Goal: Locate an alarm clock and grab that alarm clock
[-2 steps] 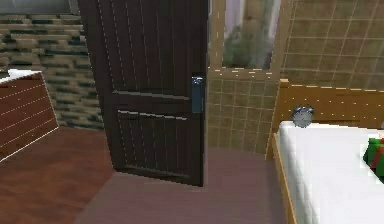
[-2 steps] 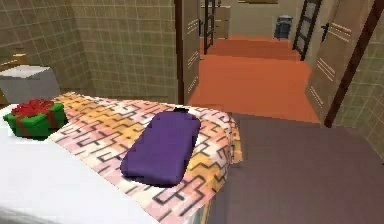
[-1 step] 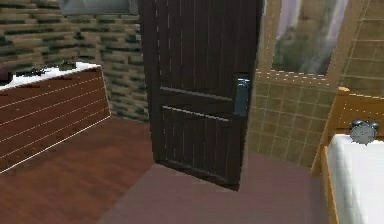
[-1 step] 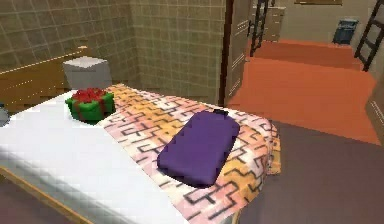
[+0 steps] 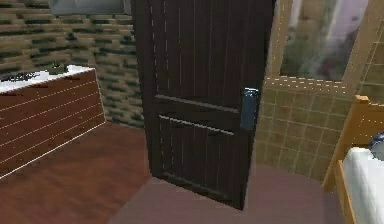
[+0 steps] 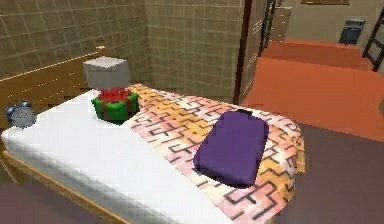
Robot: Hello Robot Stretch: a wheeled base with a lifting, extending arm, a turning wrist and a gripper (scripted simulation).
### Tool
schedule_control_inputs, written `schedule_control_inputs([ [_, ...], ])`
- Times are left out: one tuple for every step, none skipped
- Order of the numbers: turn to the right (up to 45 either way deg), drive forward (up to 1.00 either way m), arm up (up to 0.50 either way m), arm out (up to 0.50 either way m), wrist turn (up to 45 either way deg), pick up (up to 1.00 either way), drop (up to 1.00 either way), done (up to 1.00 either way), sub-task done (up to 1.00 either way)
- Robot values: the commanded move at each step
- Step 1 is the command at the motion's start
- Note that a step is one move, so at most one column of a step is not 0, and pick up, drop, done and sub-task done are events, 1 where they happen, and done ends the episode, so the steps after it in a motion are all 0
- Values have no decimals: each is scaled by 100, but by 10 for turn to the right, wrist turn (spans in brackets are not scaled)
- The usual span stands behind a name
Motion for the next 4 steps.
schedule_control_inputs([
  [240, 0, 0, 0, 0, 0, 0, 0, 0],
  [0, 70, 0, 0, 0, 0, 0, 0, 0],
  [-450, 0, 0, 0, 0, 0, 0, 0, 0],
  [450, 0, 0, 0, 0, 0, 0, 0, 0],
])
